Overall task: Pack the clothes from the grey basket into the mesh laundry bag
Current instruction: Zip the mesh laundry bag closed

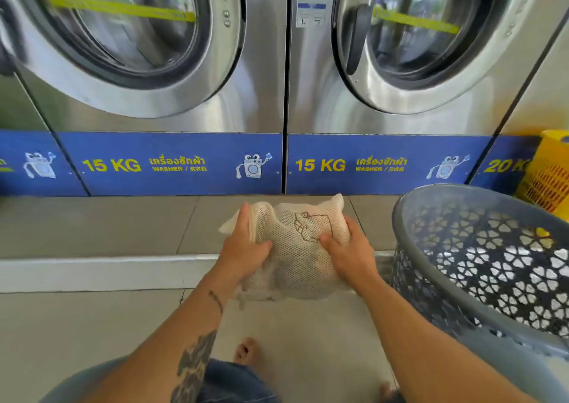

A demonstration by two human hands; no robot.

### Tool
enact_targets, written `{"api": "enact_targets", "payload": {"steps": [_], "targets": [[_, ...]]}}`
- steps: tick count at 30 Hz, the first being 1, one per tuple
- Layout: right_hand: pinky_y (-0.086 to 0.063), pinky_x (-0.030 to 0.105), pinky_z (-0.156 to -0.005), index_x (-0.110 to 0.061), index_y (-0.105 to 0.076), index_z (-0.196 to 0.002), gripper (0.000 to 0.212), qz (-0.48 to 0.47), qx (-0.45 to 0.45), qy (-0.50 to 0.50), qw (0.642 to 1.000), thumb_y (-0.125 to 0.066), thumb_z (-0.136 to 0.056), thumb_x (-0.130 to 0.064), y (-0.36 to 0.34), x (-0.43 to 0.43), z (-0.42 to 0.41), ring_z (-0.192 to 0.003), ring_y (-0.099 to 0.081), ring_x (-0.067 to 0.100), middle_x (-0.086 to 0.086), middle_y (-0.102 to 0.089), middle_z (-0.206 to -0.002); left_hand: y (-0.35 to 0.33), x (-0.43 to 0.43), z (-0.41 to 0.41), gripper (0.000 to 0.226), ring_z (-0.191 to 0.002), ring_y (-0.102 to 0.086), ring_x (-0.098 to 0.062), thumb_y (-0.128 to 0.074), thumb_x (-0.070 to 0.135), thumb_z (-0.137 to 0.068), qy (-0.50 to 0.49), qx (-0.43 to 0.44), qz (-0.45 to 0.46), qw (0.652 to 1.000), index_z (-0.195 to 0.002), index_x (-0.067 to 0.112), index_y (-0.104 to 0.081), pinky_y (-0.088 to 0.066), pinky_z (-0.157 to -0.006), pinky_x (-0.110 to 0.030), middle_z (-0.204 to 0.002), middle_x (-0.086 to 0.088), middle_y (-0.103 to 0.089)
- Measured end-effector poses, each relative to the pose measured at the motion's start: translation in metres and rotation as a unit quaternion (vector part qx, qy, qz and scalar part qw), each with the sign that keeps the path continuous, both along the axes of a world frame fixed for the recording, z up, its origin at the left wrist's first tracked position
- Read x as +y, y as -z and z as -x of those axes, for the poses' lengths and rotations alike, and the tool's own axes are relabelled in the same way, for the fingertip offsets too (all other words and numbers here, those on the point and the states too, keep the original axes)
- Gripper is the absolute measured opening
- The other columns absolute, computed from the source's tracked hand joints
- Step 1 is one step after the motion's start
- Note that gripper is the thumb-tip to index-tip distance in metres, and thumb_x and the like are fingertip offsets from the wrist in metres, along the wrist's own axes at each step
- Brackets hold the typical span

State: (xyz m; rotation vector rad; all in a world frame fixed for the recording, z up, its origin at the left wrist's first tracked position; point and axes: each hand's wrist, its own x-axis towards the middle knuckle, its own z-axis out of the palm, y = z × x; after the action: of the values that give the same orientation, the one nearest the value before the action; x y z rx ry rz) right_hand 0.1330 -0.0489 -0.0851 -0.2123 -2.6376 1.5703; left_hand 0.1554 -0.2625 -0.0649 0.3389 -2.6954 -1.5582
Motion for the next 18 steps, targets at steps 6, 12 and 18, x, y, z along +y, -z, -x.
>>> {"api": "enact_targets", "payload": {"steps": [6, 12, 18], "targets": [[-0.035, 0.05, -0.114, -0.045, -0.013, -0.158, 0.078, -0.046, 0.017, -0.058, 0.997, -0.061, -0.096, -0.043, -0.031, -0.024, 0.093, -0.14, -0.043, 0.037, 0.012, -0.046, -0.153, -0.03, -0.02, 0.076, 0.102, -0.141, -0.03, -0.022, -0.072, 0.024, -0.083, 0.018, 0.047, -0.015, 0.999, -0.152, 0.04, 0.001, -0.031, -0.098, -0.029, -0.159, 0.008, -0.02], [-0.036, 0.041, -0.107, -0.045, -0.018, -0.158, 0.068, -0.076, -0.032, -0.104, 0.991, -0.055, -0.102, -0.036, 0.06, -0.048, 0.206, -0.137, -0.044, 0.035, 0.018, -0.045, -0.149, 0.069, -0.037, 0.192, 0.1, -0.134, -0.039, -0.026, -0.072, 0.034, -0.081, 0.015, -0.014, 0.049, 0.999, -0.15, 0.046, -0.002, -0.035, -0.093, -0.03, -0.155, 0.002, -0.03], [-0.039, 0.051, -0.111, -0.05, -0.006, -0.157, 0.068, -0.102, -0.124, -0.156, 0.974, -0.044, -0.101, -0.049, 0.112, -0.052, 0.261, -0.136, -0.042, 0.039, 0.016, -0.029, -0.158, 0.13, -0.055, 0.235, 0.106, -0.145, -0.004, -0.047, -0.059, 0.069, -0.074, 0.092, -0.225, 0.285, 0.927, -0.141, 0.054, 0.022, -0.021, -0.113, -0.06, -0.159, -0.014, 0.021]]}}
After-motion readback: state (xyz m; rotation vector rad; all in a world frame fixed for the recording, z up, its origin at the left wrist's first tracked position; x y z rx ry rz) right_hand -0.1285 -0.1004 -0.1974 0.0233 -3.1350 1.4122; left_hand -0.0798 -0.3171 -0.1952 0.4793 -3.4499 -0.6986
